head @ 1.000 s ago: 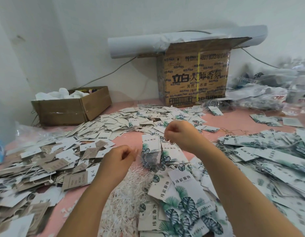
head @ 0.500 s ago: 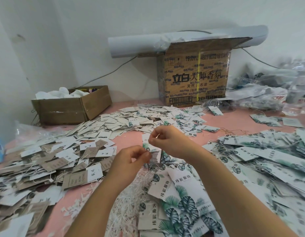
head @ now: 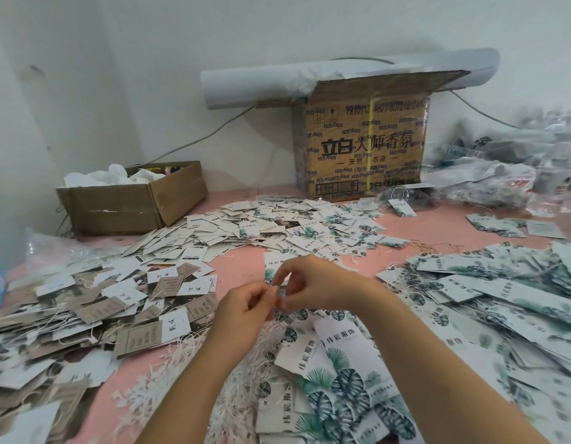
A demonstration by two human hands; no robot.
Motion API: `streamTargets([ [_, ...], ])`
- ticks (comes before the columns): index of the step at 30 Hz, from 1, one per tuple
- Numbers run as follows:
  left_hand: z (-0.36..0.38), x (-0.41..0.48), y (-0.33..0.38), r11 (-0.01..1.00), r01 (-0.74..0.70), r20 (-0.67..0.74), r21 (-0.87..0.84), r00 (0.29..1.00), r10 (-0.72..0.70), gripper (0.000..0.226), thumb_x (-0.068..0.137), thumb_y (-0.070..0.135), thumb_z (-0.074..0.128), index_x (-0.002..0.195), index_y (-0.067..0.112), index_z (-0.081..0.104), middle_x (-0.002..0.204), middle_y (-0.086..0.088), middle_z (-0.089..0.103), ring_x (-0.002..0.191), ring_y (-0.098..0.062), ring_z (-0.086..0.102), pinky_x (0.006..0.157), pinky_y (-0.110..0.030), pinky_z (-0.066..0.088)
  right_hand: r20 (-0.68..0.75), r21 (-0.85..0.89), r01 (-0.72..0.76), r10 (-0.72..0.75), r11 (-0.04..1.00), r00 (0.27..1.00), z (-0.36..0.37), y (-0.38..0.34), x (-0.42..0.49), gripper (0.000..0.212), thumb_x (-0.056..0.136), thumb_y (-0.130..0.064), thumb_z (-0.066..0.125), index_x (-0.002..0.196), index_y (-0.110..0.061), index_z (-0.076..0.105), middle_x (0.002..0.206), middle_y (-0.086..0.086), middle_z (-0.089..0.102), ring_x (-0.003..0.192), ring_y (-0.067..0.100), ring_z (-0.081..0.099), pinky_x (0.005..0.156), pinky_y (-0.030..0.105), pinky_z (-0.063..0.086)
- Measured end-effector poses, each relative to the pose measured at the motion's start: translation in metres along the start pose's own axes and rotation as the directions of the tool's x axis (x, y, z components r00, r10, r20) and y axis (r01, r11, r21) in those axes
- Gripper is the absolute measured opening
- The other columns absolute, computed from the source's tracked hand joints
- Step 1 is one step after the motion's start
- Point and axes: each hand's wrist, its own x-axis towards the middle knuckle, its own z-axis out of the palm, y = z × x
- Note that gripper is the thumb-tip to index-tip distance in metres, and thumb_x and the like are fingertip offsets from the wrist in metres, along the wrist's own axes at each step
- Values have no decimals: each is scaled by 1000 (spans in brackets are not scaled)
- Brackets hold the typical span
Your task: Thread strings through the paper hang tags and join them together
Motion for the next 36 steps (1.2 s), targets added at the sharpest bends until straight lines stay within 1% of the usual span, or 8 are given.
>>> streamTargets([
  [2, 8, -2, -3, 1000, -12, -76, 19, 997, 13, 19, 93, 22, 53, 78, 20, 65, 62, 10, 59, 53, 5, 49, 52, -8, 37, -17, 85, 6, -4, 996, 1000, 9, 2, 3, 20, 82, -19, 67, 99, -12, 59, 50, -14, 57, 44, -5, 48, 44, 12, 38],
  [5, 17, -5, -10, 995, -21, -184, 98, 982, 39, 12, 94, 23, 50, 100, 22, 61, 94, 10, 56, 80, 3, 52, 71, -9, 45, -192, -36, -36, 29, 999, 981, 16, 9, 9, 23, 86, -26, 63, 106, -18, 58, 84, -3, 66, 74, 12, 62, 64, 28, 50],
  [7, 19, -7, -15, 991, 2, -222, 131, 975, 28, 20, 95, 25, 49, 114, 25, 54, 111, 13, 51, 103, -8, 51, 92, -29, 46, -303, -229, -110, 37, 967, 952, 21, 14, 11, 39, 89, -31, 58, 126, -22, 50, 107, 4, 64, 95, 21, 60, 77, 33, 47],
  [9, 19, -7, -19, 989, 26, -217, 147, 976, 6, 33, 95, 27, 48, 128, 25, 46, 122, 16, 44, 120, -14, 41, 101, -37, 39, -352, -327, -157, 34, 932, 935, 29, 21, 13, 46, 92, -31, 53, 135, -22, 41, 112, 7, 64, 101, 26, 59, 81, 35, 48],
  [13, 21, -8, -24, 983, 7, -124, 181, 992, 16, 46, 94, 30, 47, 138, 31, 32, 137, 12, 41, 131, -10, 30, 99, -25, 24, -394, -404, -228, 57, 886, 917, 41, 30, 17, 33, 94, -30, 47, 125, -20, 49, 102, 6, 67, 96, 27, 60, 79, 38, 51],
  [22, 22, -6, -30, 988, 11, -95, 155, 995, 4, 45, 94, 33, 46, 135, 38, 29, 141, 10, 40, 127, -6, 30, 99, -25, 24, -444, -378, -192, 4, 906, 896, 34, 34, 20, 27, 94, -38, 49, 116, -28, 62, 108, -1, 67, 98, 21, 61, 78, 30, 48],
  [29, 19, -7, -22, 1000, -20, -93, 12, 995, 21, 45, 93, 40, 42, 125, 61, 21, 132, 14, 43, 125, -12, 39, 102, -40, 37, -454, -453, 116, -341, 884, 823, 23, 28, 11, 26, 95, -33, 49, 105, -23, 71, 80, -1, 73, 70, 18, 66, 70, 31, 52],
  [36, 13, -7, -18, 958, 108, -108, -265, 984, -141, 34, 83, 53, 34, 110, 44, 53, 112, 25, 51, 93, 14, 44, 76, -12, 37, -219, -175, 209, -245, 962, 945, 15, 17, 7, 19, 89, -24, 59, 102, -19, 72, 69, -18, 61, 43, -8, 46, 48, 9, 35],
])
